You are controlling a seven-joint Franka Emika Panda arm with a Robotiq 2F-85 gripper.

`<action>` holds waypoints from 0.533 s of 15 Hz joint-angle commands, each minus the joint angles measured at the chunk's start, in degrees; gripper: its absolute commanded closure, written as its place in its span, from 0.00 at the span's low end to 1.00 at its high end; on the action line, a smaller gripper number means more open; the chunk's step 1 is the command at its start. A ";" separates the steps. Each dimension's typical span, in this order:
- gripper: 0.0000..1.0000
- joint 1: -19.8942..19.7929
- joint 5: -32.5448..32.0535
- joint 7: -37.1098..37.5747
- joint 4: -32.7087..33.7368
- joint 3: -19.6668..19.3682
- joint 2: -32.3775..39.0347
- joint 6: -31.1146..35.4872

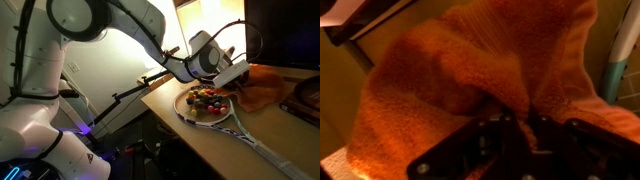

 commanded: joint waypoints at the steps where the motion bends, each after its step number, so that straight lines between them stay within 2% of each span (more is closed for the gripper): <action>1: 0.97 8.34 -6.82 9.07 -1.11 -9.14 -2.71 1.34; 2: 0.93 13.05 -9.09 13.03 -1.38 -14.60 -2.93 2.84; 6: 0.94 29.01 -22.29 32.50 -0.29 -33.01 -2.37 2.78; 8: 0.94 36.01 -26.95 39.61 -1.65 -40.20 -1.44 2.62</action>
